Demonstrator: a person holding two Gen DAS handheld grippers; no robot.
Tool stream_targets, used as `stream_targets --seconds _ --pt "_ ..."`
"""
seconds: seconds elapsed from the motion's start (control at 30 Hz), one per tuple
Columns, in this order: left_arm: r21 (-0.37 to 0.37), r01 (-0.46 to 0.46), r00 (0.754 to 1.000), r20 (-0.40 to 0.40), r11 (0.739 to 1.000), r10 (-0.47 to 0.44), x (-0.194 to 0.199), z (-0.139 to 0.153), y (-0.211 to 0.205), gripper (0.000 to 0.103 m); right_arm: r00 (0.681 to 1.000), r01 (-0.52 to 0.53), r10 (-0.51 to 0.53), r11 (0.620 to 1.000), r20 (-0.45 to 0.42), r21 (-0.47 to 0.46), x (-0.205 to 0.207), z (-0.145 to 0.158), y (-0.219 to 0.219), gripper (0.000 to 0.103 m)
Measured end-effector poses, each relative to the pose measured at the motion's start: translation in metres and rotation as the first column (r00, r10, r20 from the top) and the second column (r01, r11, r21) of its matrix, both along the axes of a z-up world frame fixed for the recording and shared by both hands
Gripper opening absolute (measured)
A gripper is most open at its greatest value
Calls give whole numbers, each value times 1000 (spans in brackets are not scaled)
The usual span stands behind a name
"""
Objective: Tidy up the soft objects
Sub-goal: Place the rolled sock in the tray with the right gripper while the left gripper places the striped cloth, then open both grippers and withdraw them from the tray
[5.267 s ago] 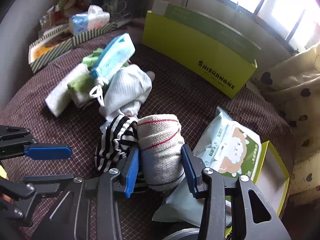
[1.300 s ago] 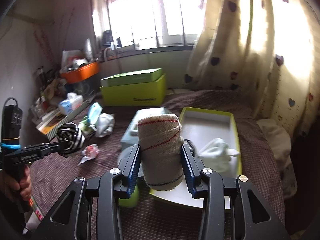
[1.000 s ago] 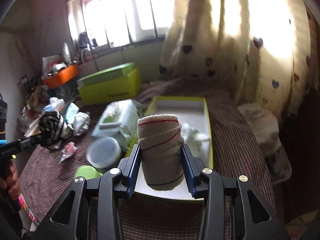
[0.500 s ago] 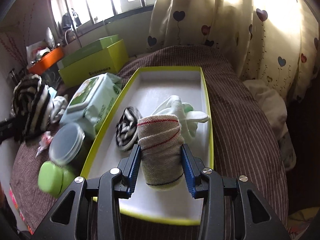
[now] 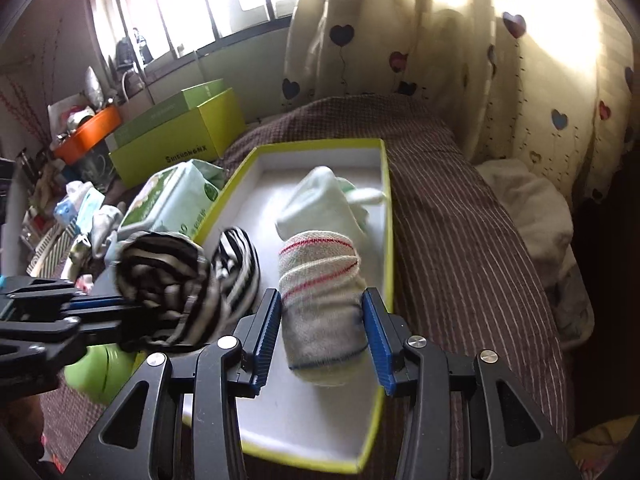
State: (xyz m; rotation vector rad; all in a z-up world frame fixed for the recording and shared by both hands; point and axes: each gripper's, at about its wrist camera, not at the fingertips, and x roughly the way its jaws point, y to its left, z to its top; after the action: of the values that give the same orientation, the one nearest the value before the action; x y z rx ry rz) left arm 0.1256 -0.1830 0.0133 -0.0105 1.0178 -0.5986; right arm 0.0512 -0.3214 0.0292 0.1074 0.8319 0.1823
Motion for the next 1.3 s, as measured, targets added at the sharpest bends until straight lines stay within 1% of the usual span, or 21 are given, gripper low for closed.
stream_targets --seconds 0.07,0.13,0.23,0.27,0.3,0.4,0.57,0.77,0.83,0.93,1.07,1.17,1.3 --pt "12 12 1000 -13 1000 -12 1 -5 -6 10 1000 -7 7 1000 4 1 -5 1 -3 41" --pt "4 20 1000 -22 1000 -20 2 -8 -10 13 1000 -8 8 1000 16 -10 -7 3 -4 41" --pt "5 18 1000 8 1000 -18 4 -6 -14 26 999 0 0 1000 41 -14 -12 10 -6 41" --pt "4 15 1000 18 1000 -15 5 -5 -14 34 999 -2 3 1000 48 -12 -14 12 -6 41" --pt "2 8 1000 28 1000 -8 5 -3 -13 39 998 -2 3 1000 55 -12 -16 14 -6 41" --pt "-7 0 998 56 1000 1 4 4 -10 39 998 6 -5 1000 67 -10 -22 19 -6 41" --pt "-3 0 994 108 1000 0 -8 15 -5 39 996 2 -1 1000 86 -6 -34 28 -2 41" --pt "-31 -5 991 133 1000 9 -30 24 14 39 993 -25 26 1000 114 -8 -50 40 15 41" --pt "-42 -19 989 144 999 25 -37 27 24 39 992 -39 40 999 122 -10 -54 44 23 41" --pt "-78 -35 988 148 996 46 -45 32 41 39 990 -60 60 998 131 -5 -61 48 33 41" --pt "-89 -67 983 163 994 81 -58 36 60 39 986 -78 78 997 151 -6 -68 54 47 41" --pt "-106 -91 980 169 990 109 -67 37 74 39 983 -85 86 996 163 -10 -72 58 56 45" --pt "-103 -119 976 171 988 135 -77 35 86 39 977 -115 118 993 177 -23 -79 63 69 46"
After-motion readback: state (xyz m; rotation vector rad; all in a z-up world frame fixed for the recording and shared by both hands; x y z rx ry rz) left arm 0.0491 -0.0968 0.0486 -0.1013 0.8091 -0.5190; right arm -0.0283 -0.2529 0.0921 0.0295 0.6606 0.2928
